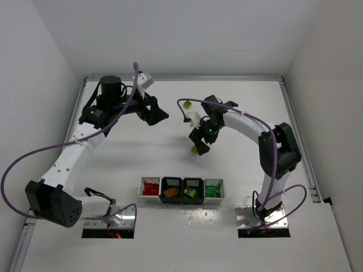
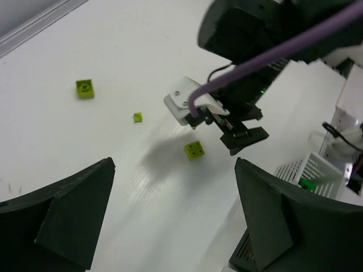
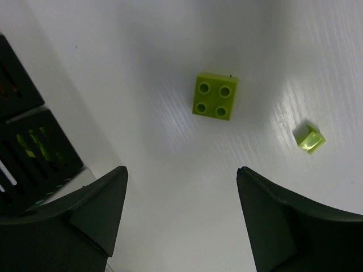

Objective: Sort the legos into containers by color

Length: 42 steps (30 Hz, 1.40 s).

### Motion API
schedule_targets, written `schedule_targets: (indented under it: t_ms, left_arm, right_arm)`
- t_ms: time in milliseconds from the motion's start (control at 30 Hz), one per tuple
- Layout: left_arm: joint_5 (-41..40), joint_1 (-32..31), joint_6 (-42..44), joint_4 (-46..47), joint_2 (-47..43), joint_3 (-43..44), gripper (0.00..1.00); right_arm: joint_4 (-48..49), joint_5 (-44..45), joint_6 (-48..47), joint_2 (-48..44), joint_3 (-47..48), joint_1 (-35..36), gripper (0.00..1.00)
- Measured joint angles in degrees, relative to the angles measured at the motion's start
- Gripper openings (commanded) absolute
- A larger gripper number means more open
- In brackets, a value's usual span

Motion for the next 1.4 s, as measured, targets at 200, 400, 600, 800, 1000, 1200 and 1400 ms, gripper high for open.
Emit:
schedule_targets:
  t_ms: [200, 400, 600, 800, 1000, 1200, 1400]
  left_arm:
    - [-0.7, 7.13, -9.31, 2.69, 0.13, -2.91, 0.95]
    - [-1.46, 11.15, -13.49, 2.08, 1.05, -3.67, 0.99]
    - [-2.19, 13.03, -14.34, 0.98, 2.64, -3.67, 0.99]
    - [-3.54, 13.4, -14.03, -0.33, 3.13, -3.67, 0.99]
    - [-5.27, 13.7, -12.48, -1.57, 4.17, -3.69, 0.99]
    - [-5.75, 13.84, -10.51, -1.99, 4.74, -3.69, 0.99]
    - [-8.48, 13.84, -10.51, -4.5, 9.94, -3.67, 0.99]
  right_arm:
    - [3.67, 3.78, 1.51, 3.37, 0.33, 1.09, 0.78]
    - [5.86, 6.75, 2.99, 7.65, 0.92, 3.02, 0.78]
    - [6.93, 8.33, 3.69, 11.45, 2.8, 4.48, 0.67]
    - [6.99, 9.62, 4.87, 12.35, 3.15, 4.61, 0.33]
    - [6.56, 9.35, 5.03, 12.33, 3.45, 4.92, 0.09]
    - [0.9, 3.87, 0.33, 6.71, 3.78, 4.87, 0.08]
    - [-3.93, -3.39, -5.07, -7.93, 4.66, 6.16, 0.07]
